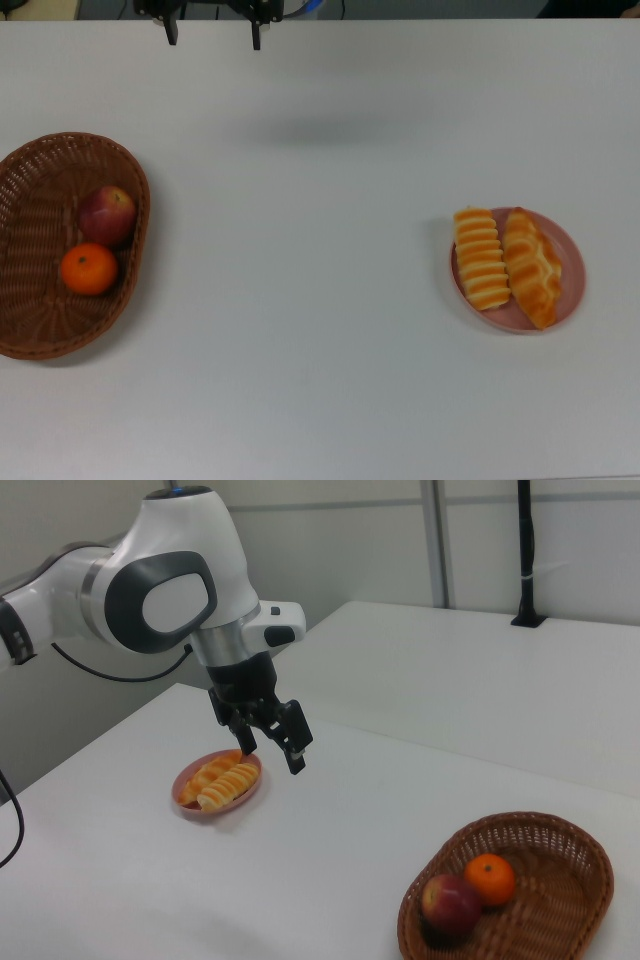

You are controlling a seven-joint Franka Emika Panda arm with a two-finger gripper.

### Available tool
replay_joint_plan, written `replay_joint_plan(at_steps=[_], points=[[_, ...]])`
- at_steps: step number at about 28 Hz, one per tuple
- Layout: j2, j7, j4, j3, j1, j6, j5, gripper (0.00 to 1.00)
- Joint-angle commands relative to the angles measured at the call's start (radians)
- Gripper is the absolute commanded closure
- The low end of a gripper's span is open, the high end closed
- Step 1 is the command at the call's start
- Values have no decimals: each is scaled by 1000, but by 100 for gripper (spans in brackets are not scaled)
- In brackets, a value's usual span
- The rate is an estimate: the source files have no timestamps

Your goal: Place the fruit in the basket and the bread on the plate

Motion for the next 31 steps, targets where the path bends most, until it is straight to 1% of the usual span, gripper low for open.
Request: replay_joint_plan(at_steps=[1,6,11,18,31], points=[[-20,-20,-6,-7,3,-22,10,0],[-27,9,-6,-9,-1,-20,13,0],[-46,41,-6,-9,-32,-22,33,0],[-46,41,14,-9,-34,-28,33,0],[-41,38,14,-2,-29,-34,27,0]])
